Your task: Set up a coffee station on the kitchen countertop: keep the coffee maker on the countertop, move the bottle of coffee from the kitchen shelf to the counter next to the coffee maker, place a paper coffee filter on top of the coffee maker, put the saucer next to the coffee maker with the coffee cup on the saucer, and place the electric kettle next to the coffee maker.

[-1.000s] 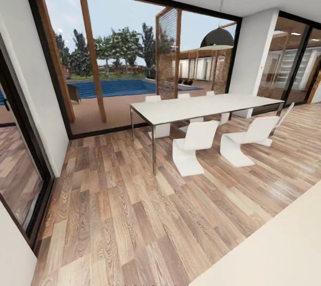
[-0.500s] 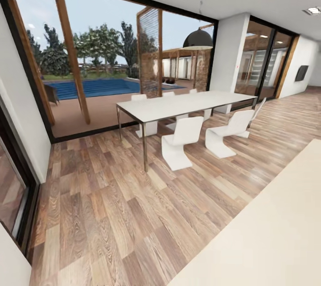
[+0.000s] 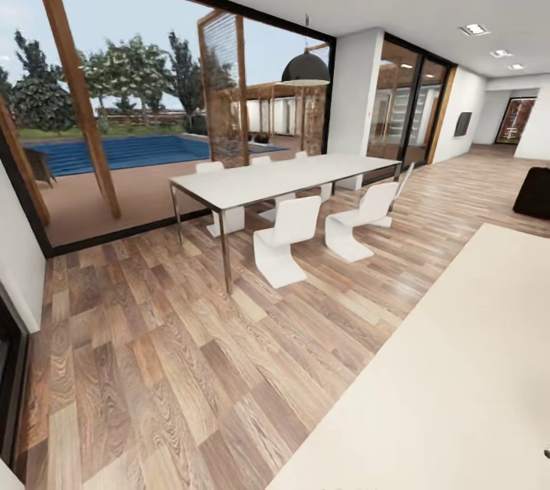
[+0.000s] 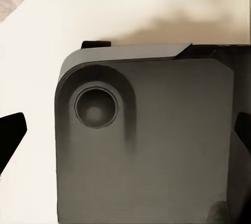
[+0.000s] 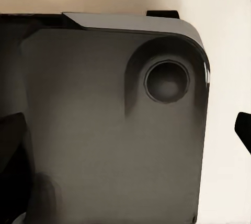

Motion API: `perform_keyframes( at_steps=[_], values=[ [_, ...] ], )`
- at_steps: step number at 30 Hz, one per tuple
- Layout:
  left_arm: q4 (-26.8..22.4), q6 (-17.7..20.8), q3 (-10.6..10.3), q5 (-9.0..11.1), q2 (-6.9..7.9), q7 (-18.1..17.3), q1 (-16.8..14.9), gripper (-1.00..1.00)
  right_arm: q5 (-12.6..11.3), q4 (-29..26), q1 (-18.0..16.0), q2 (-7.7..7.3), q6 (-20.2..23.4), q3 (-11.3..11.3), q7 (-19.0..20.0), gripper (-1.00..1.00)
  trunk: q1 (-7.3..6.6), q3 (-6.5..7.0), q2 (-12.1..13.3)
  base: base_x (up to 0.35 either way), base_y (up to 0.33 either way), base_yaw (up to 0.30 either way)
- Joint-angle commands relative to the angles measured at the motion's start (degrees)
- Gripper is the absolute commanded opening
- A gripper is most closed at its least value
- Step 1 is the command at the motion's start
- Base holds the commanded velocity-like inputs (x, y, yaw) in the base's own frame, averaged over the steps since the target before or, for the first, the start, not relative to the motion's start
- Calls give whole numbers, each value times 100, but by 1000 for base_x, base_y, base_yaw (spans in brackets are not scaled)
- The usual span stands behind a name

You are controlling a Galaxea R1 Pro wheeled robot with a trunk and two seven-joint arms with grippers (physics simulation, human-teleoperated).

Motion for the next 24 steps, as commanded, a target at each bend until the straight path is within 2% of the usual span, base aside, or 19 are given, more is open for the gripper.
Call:
perform_keyframes(
  at_steps=[1,7,14,24],
  values=[
    [-4,-12,14,7,-2,-8,4,100,-2,-6,-1,1,5,-3,2,100,0,-5,-3,-1,2,-265],
    [-3,-10,20,33,7,-10,6,100,-2,-6,-1,1,5,-3,2,100,0,-5,-3,0,0,-265],
    [-4,-11,10,217,20,-12,4,100,-2,-6,-2,1,5,-3,2,100,-154,121,278,0,0,-265],
    [3,-10,2,241,23,-13,5,100,-2,-6,-1,1,5,-3,0,100,-374,300,679,0,0,-265]
  ],
)
